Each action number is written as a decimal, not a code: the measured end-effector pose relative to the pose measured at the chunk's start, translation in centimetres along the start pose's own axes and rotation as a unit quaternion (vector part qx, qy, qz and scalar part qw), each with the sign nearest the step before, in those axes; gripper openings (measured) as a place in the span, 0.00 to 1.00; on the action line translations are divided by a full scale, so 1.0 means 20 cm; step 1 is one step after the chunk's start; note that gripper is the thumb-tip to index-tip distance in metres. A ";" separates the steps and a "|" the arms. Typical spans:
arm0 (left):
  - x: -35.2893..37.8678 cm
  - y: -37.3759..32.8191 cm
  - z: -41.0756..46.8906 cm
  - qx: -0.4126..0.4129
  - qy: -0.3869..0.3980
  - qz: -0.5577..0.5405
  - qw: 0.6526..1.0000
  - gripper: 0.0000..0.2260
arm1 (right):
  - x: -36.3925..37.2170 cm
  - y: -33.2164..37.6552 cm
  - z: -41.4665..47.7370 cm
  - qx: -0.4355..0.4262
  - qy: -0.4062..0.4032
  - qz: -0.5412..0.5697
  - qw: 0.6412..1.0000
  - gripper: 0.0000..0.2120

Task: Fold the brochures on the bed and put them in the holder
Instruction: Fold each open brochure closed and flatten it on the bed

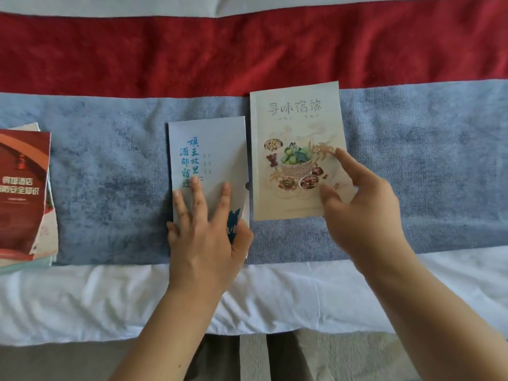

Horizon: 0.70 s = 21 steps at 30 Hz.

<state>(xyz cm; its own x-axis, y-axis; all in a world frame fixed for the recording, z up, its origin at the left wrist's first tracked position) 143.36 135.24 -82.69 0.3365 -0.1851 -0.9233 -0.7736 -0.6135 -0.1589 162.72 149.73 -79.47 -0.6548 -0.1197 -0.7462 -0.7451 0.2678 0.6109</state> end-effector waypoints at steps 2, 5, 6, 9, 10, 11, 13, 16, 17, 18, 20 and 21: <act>0.00 0.00 0.00 0.001 0.000 -0.005 1.000 0.34 | 0.00 -0.02 -0.04 0.003 0.014 0.007 1.000 0.28; 0.00 0.00 0.00 0.002 -0.003 -0.020 1.000 0.35 | 0.04 -0.04 -0.12 0.003 0.023 0.014 1.000 0.31; 0.00 0.01 0.00 0.000 -0.007 -0.025 1.000 0.35 | 0.06 -0.05 -0.15 0.000 0.028 0.016 0.999 0.34; 0.00 0.01 0.00 -0.010 -0.021 -0.045 0.999 0.36 | 0.11 -0.08 -0.24 0.012 0.039 0.031 0.999 0.43; 0.00 0.00 0.00 -0.010 -0.024 -0.053 0.998 0.37 | 0.12 -0.09 -0.26 0.018 0.038 0.034 0.999 0.45; 0.00 0.00 0.00 -0.008 -0.028 -0.060 0.998 0.37 | 0.12 -0.11 -0.26 0.030 0.038 0.041 0.998 0.48; 0.00 -0.01 -0.01 -0.001 -0.035 -0.066 0.997 0.37 | 0.11 -0.15 -0.28 0.069 0.043 0.070 0.994 0.50; 0.01 -0.01 -0.02 0.004 -0.046 -0.068 0.997 0.36 | 0.10 -0.19 -0.32 0.107 0.050 0.115 0.986 0.49; 0.01 -0.01 -0.02 0.006 -0.051 -0.068 0.996 0.35 | 0.09 -0.20 -0.35 0.106 0.049 0.121 0.986 0.47; 0.01 -0.01 -0.02 0.006 -0.054 -0.068 0.996 0.35 | 0.08 -0.21 -0.37 0.105 0.047 0.124 0.986 0.46; 0.02 -0.01 -0.03 0.009 -0.058 -0.067 0.996 0.34 | 0.08 -0.23 -0.40 0.089 0.042 0.108 0.989 0.46; 0.02 -0.01 -0.03 0.013 -0.057 -0.061 0.996 0.34 | 0.08 -0.23 -0.41 0.063 0.041 0.081 0.994 0.48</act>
<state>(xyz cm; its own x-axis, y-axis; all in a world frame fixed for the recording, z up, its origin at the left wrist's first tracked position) 144.12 134.80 -82.82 0.3680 -0.0211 -0.9296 -0.7442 -0.6061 -0.2809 164.08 140.50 -81.38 -0.7767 -0.1406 -0.6140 -0.6107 0.4065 0.6796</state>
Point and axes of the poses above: each hand's wrist, its own z-axis towards the middle knuckle, its own x-axis out of the palm, y = z × x, the point moved 6 cm from there along z, towards the middle knuckle, and after that the axes turned 15 degrees about -y, right-handed, at the moved point
